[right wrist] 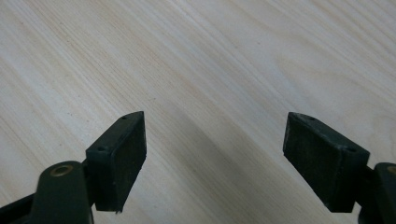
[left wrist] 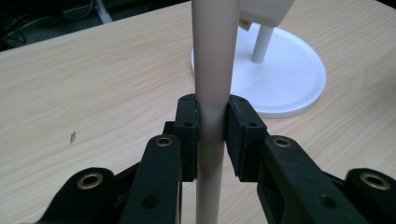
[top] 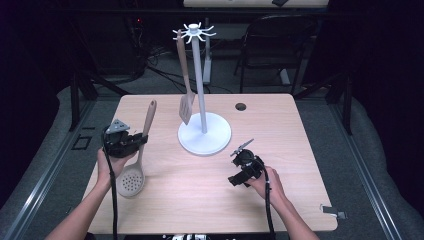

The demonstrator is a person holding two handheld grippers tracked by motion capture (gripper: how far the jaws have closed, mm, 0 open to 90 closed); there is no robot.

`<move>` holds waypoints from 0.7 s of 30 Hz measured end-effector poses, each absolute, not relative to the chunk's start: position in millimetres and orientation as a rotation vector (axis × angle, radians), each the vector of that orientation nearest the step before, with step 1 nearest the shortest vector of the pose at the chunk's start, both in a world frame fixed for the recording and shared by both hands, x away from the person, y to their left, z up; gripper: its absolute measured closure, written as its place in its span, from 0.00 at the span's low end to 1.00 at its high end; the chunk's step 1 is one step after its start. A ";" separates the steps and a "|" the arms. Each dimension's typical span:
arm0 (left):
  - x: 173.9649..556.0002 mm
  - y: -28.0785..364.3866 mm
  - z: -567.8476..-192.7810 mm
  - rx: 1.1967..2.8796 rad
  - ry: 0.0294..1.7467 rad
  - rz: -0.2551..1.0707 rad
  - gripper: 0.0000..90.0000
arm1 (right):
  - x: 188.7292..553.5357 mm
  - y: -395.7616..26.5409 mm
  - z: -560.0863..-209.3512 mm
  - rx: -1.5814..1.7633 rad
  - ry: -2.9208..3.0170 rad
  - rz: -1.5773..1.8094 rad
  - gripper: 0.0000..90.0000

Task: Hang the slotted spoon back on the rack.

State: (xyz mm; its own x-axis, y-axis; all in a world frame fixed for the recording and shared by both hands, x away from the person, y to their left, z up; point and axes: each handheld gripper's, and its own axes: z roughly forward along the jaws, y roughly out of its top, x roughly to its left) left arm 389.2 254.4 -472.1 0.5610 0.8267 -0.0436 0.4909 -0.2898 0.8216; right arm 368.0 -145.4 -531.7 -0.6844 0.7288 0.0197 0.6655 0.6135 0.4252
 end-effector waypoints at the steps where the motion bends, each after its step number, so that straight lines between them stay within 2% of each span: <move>1: 388.3 253.2 -469.7 1.950 1.053 0.504 0.84 | 367.5 -145.5 -532.2 1.175 2.673 0.621 0.24; 6: 384.7 248.3 -461.1 1.930 1.009 0.527 0.84 | 367.4 -146.3 -531.3 1.167 2.680 0.597 0.24; 14: 377.7 239.4 -439.8 1.844 0.910 0.644 0.84 | 366.8 -147.5 -531.3 1.177 2.678 0.606 0.24; 21: 380.6 228.5 -420.3 1.806 0.856 0.673 0.84 | 365.8 -147.1 -532.2 1.170 2.674 0.599 0.24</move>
State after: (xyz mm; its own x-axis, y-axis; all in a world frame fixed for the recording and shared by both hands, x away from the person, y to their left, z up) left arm 380.6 228.5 -420.3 0.5968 0.7998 0.0647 0.2516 -0.2631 0.9314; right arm 365.8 -147.1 -532.2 -0.6805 0.7327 0.0127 0.6680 0.6131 0.4218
